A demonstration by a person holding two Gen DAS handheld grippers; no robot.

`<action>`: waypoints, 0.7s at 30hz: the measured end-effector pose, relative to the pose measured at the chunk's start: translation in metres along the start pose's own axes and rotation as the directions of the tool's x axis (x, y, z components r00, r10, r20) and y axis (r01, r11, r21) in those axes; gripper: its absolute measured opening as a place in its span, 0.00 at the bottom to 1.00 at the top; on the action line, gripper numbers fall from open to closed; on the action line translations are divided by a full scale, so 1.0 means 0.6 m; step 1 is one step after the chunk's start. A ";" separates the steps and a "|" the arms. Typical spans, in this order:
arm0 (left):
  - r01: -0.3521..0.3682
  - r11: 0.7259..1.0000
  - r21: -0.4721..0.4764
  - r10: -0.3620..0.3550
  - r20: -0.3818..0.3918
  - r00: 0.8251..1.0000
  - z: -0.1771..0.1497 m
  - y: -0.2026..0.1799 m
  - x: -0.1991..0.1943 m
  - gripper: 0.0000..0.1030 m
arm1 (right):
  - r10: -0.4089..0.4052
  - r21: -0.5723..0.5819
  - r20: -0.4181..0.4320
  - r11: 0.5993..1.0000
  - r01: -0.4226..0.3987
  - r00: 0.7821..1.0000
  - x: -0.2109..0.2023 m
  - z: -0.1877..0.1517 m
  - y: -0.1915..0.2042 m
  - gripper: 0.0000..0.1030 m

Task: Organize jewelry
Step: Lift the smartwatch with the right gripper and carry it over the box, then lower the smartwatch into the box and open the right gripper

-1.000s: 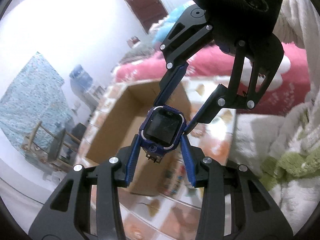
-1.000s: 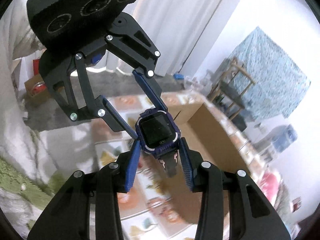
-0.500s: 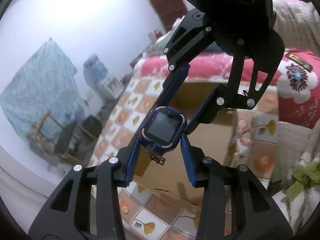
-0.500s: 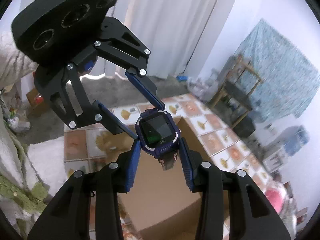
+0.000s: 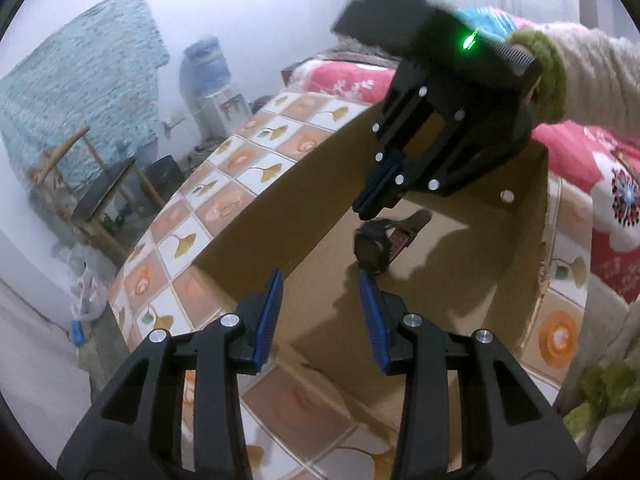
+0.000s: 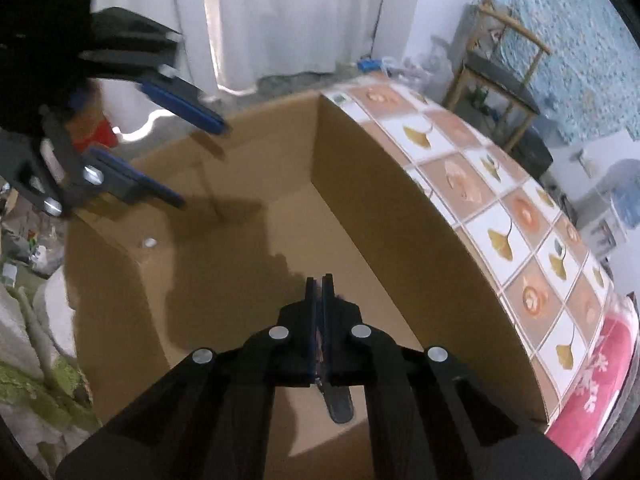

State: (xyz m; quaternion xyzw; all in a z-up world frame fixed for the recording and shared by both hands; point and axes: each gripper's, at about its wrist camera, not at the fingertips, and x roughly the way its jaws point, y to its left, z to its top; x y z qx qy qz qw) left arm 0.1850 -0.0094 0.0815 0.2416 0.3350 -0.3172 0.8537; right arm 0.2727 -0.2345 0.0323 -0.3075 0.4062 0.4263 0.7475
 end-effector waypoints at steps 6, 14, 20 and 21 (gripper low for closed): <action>-0.062 0.995 -0.075 0.065 0.036 0.997 -0.029 -0.015 -0.052 0.47 | -0.058 0.048 -0.130 0.997 0.065 0.990 0.014 -0.011 -0.016 0.14; -0.146 0.960 -0.240 0.174 0.097 0.980 -0.084 -0.031 -0.113 0.67 | -0.029 0.096 -0.210 0.994 0.051 0.977 0.017 -0.038 0.005 0.46; -0.163 0.891 -0.424 0.231 0.115 0.966 -0.148 -0.042 -0.158 0.69 | -0.095 0.021 -0.242 0.994 0.103 0.965 0.026 -0.033 0.035 0.46; -0.155 0.875 -0.458 0.230 0.114 0.966 -0.163 -0.044 -0.163 0.69 | -0.117 0.008 -0.241 0.992 0.122 0.963 0.028 -0.030 0.036 0.46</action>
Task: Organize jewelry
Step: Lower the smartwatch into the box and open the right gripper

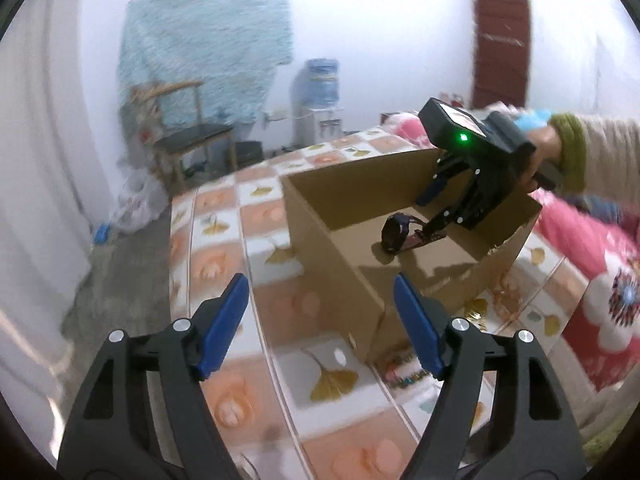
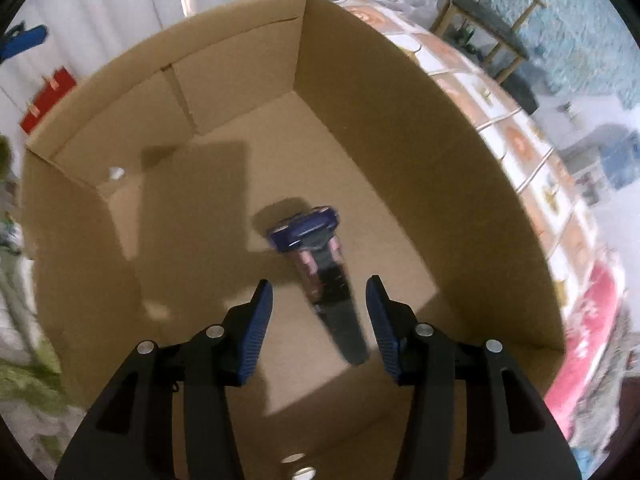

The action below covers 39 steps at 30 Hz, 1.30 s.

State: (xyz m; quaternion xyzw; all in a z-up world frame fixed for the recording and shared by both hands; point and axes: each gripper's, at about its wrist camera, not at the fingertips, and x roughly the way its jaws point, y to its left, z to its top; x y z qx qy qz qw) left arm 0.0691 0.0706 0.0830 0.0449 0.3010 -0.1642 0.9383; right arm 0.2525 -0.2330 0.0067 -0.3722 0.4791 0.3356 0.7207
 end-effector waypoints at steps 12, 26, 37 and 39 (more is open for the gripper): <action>0.003 0.962 -0.272 -0.014 -0.036 0.999 -0.099 0.039 -0.026 0.69 | -0.200 -0.042 0.084 0.978 0.204 0.976 -0.051 0.061 0.035 0.03; 0.007 0.964 -0.266 -0.024 -0.058 0.998 -0.112 0.029 0.005 0.69 | -0.296 -0.249 -0.032 0.927 0.280 0.955 0.034 0.005 0.060 0.04; 0.015 0.965 -0.263 -0.031 -0.058 0.998 -0.110 0.029 0.017 0.69 | -0.372 -0.433 -0.141 0.857 0.281 0.917 0.033 -0.041 0.056 0.08; 0.018 0.964 -0.265 -0.036 -0.061 0.998 -0.111 0.028 0.019 0.69 | -0.364 -0.398 -0.165 0.875 0.276 0.917 0.022 -0.035 0.045 0.23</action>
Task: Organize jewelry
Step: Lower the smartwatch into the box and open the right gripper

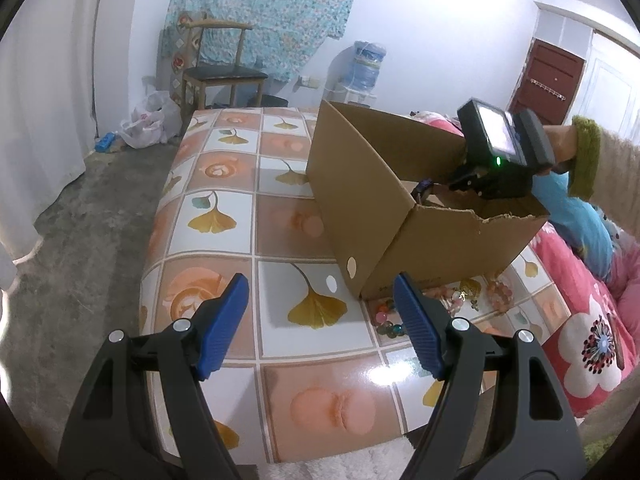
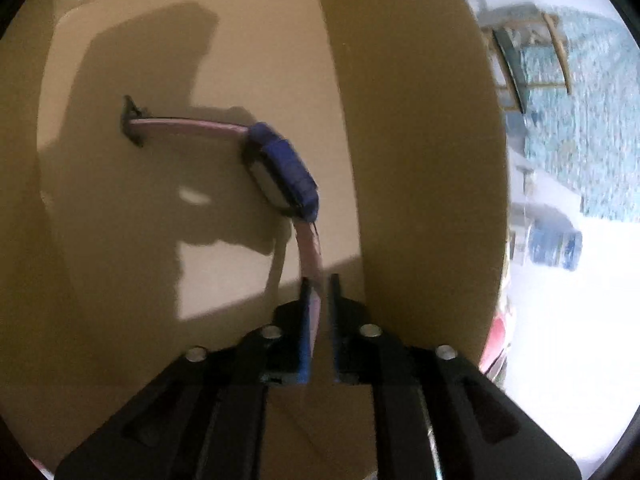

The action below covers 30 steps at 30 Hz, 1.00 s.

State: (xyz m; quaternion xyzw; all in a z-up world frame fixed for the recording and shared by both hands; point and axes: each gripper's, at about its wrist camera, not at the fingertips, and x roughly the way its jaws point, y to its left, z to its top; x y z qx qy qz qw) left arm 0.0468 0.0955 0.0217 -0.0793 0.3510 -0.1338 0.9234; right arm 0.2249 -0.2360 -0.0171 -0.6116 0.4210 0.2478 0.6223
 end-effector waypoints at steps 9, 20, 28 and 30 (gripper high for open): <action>-0.005 1.000 0.002 0.005 -0.005 1.000 -0.006 0.004 0.004 0.69 | 0.380 0.269 0.273 0.852 -0.450 0.884 -0.089 0.023 -0.057 0.29; -0.009 1.000 -0.005 0.008 -0.019 1.000 -0.008 0.012 0.009 0.69 | 0.509 0.315 0.254 0.761 -0.568 0.823 -0.012 0.084 -0.021 0.13; -0.004 1.000 -0.008 0.004 -0.025 1.000 -0.011 0.014 0.013 0.69 | 0.368 0.385 0.330 0.788 -0.480 0.869 -0.045 0.047 -0.076 0.48; 0.001 1.000 -0.010 -0.001 -0.024 1.000 -0.011 0.014 0.014 0.69 | 0.352 0.361 0.293 0.820 -0.444 0.889 -0.039 0.027 -0.070 0.51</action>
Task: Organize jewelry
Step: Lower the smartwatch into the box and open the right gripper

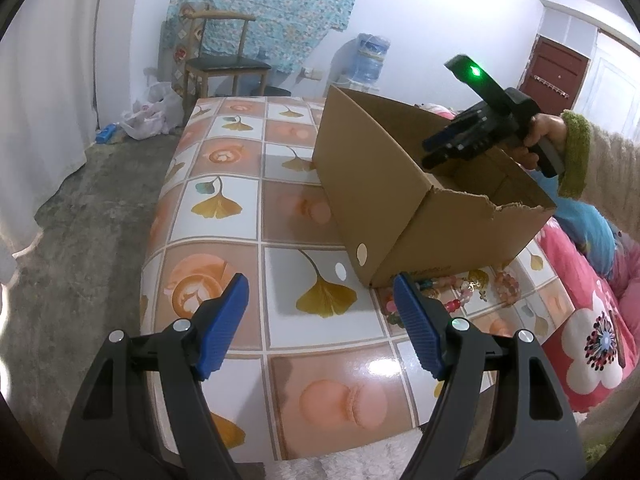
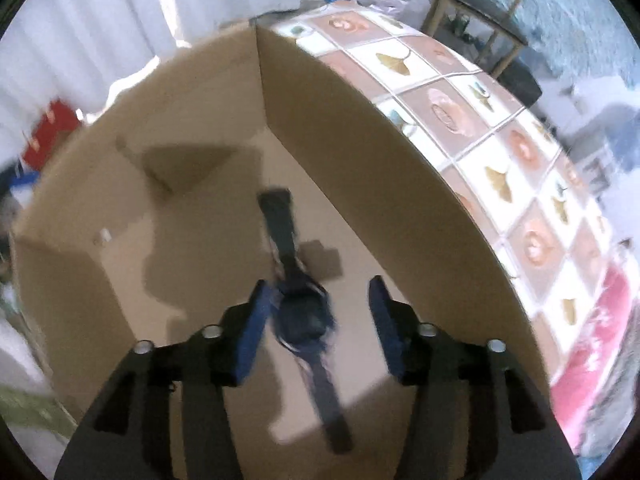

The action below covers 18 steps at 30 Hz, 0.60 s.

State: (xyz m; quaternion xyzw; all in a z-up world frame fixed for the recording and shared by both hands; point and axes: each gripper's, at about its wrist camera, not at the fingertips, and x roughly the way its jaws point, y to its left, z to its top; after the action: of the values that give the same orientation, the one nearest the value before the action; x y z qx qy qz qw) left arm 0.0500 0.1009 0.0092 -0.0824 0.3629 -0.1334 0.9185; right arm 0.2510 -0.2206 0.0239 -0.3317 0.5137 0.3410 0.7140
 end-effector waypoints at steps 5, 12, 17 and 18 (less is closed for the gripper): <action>0.003 1.000 0.003 -0.003 -0.002 1.000 0.001 -0.006 0.004 0.69 | 0.049 -0.007 -0.079 0.999 -0.050 0.996 0.026 -0.006 -0.003 0.51; 0.001 1.000 0.007 -0.001 -0.012 1.000 -0.002 -0.010 0.004 0.69 | -0.096 -0.158 -0.153 0.985 0.071 0.984 0.084 0.011 0.025 0.45; 0.004 1.000 0.011 -0.004 -0.016 1.000 -0.002 -0.013 0.008 0.69 | -0.284 -0.225 -0.093 0.940 0.258 0.954 0.085 0.026 0.023 0.45; 0.004 1.000 0.011 -0.004 -0.015 1.000 -0.002 -0.013 0.007 0.69 | -0.303 -0.247 -0.091 0.930 0.273 0.949 0.088 0.025 0.027 0.45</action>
State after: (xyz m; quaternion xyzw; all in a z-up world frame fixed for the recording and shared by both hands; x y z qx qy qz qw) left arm 0.0508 0.0922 0.0072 -0.0772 0.3690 -0.1378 0.9159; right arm 0.2583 -0.1916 -0.0250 -0.5054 0.4606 0.2681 0.6786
